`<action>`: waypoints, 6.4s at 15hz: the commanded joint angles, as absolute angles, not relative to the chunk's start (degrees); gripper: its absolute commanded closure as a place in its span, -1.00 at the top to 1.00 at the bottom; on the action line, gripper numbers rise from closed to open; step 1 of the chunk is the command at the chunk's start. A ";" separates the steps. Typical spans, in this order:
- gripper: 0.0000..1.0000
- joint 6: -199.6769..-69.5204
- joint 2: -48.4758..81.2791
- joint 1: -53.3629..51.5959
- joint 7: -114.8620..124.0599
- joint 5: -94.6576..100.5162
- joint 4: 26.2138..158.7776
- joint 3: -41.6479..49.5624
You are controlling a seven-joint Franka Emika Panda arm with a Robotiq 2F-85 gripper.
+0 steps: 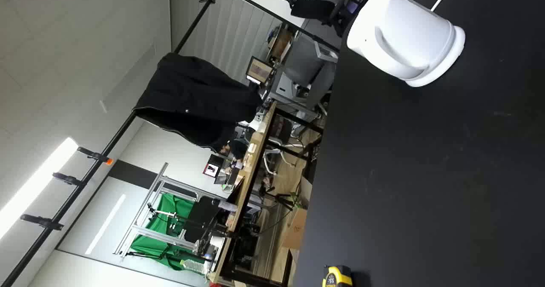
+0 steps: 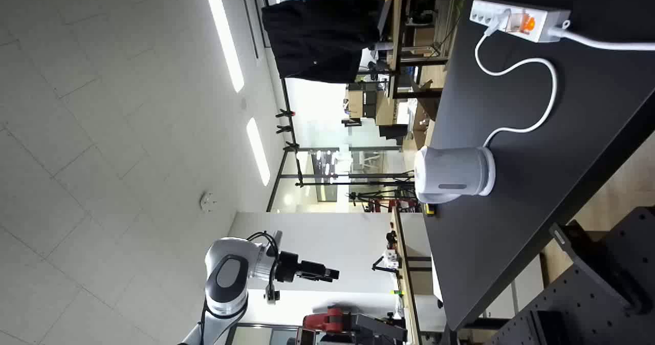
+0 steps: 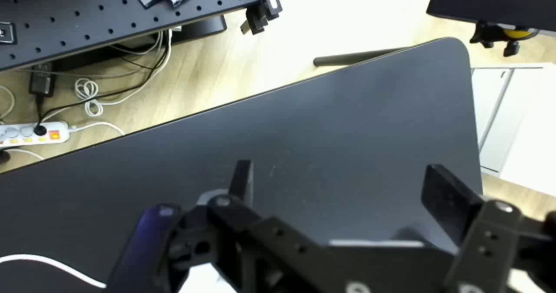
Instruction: Switch off the extension cable
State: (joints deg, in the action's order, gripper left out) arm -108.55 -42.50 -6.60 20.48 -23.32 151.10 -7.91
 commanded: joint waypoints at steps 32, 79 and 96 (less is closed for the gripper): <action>-0.16 -124.99 -36.52 10.64 22.09 -6.30 146.48 -4.08; -1.00 -172.17 31.88 5.95 57.23 -2.84 122.64 30.33; -1.00 -167.93 44.06 1.93 54.88 -11.42 114.35 33.56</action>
State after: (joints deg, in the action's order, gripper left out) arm -170.33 43.01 2.99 54.34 -11.39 116.25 31.97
